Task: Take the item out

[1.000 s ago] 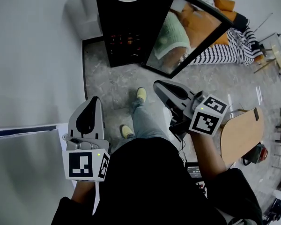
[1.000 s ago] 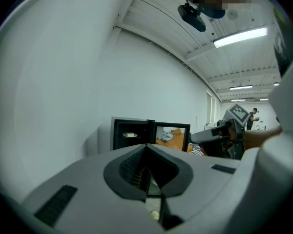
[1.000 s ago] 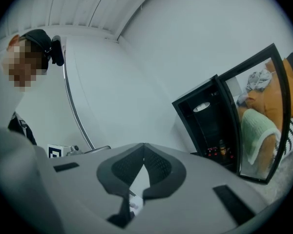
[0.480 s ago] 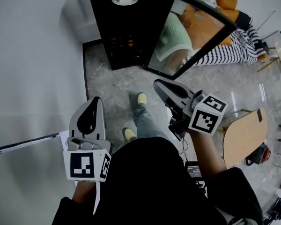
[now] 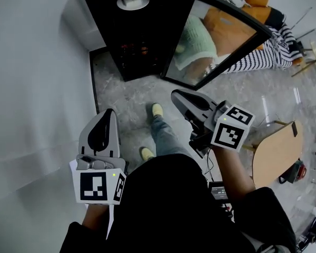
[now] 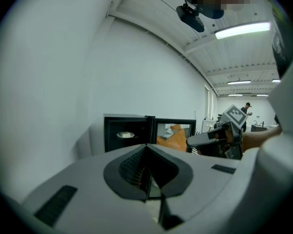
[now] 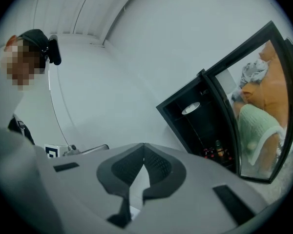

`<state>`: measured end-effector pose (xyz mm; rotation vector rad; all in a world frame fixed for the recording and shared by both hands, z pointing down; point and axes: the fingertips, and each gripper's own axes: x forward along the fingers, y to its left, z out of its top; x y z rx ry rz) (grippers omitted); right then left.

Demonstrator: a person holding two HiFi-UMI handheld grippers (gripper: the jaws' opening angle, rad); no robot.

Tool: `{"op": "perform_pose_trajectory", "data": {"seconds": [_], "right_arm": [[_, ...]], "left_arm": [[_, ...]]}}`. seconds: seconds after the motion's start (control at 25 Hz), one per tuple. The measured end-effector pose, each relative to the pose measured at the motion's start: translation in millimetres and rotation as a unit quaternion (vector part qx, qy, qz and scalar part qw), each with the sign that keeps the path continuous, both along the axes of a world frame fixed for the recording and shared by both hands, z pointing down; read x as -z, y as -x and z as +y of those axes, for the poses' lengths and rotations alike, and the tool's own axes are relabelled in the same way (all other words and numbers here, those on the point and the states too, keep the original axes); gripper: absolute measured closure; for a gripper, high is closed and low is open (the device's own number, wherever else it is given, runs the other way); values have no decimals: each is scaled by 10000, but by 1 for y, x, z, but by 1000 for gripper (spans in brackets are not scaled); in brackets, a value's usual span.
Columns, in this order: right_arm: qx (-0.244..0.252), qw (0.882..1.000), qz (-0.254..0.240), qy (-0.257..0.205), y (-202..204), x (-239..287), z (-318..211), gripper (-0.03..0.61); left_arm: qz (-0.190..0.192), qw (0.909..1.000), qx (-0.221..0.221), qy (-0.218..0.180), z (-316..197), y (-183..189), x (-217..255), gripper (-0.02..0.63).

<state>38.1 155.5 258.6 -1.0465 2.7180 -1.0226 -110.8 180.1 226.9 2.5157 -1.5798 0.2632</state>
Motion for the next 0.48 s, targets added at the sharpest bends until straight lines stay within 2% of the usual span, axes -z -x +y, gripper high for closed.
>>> {"op": "perform_pose_trajectory", "data": {"seconds": [0.48], "right_arm": [[-3,9995,62,306,-10,-22,-83,571]], "left_arm": [[-77,9997,-94,207,-83,-12,-8,606]]}}
